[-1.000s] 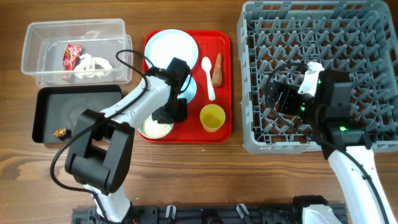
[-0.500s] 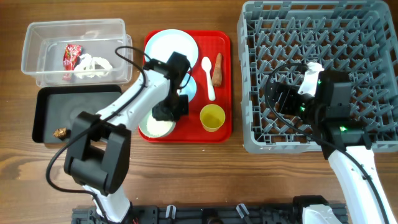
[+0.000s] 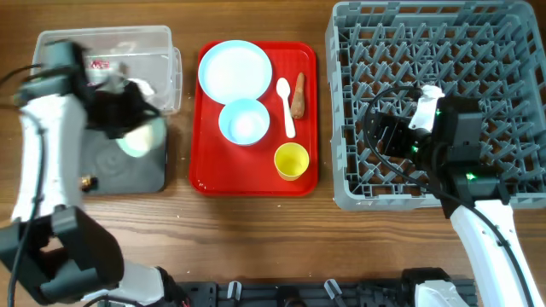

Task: Sort waste into correct bins and load items into the dishwasher rack
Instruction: 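Tip the green bowl over the black tray to pour out rice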

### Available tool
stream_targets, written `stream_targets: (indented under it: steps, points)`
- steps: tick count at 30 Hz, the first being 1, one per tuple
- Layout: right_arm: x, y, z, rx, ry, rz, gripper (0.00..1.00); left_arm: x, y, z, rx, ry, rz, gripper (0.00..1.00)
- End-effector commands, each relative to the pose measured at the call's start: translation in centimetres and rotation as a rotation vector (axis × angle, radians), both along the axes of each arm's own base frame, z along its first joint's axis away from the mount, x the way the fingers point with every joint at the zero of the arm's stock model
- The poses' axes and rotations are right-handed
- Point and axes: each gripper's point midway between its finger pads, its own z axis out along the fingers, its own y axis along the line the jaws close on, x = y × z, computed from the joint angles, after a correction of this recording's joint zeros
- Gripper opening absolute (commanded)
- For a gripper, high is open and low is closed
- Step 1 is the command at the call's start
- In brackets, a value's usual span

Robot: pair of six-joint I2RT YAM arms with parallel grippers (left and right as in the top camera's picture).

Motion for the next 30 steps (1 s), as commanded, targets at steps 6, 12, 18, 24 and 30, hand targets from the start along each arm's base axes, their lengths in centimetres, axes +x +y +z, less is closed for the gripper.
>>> stream_targets:
  steps: [6,12,18,24,30]
  points:
    - [0.8,0.2,1.2,0.015,-0.04,0.004,1.0,0.9,8.9,-0.5,-0.341,-0.211,0.182,0.04]
    - [0.8,0.2,1.2,0.015,-0.041,0.004,1.0,1.1,12.3,-2.3,-0.609,-0.295,0.276,0.04]
    - [0.8,0.2,1.2,0.015,-0.039,0.004,1.0,1.1,14.1,-0.9,-0.804,-0.39,0.346,0.04]
    - [0.8,0.2,1.1,0.015,-0.038,0.005,1.0,0.9,14.7,1.0,-0.982,-0.352,0.433,0.04]
    - [0.8,0.2,1.1,0.014,-0.038,0.006,1.0,0.5,14.7,1.3,-1.086,-0.236,0.52,0.04]
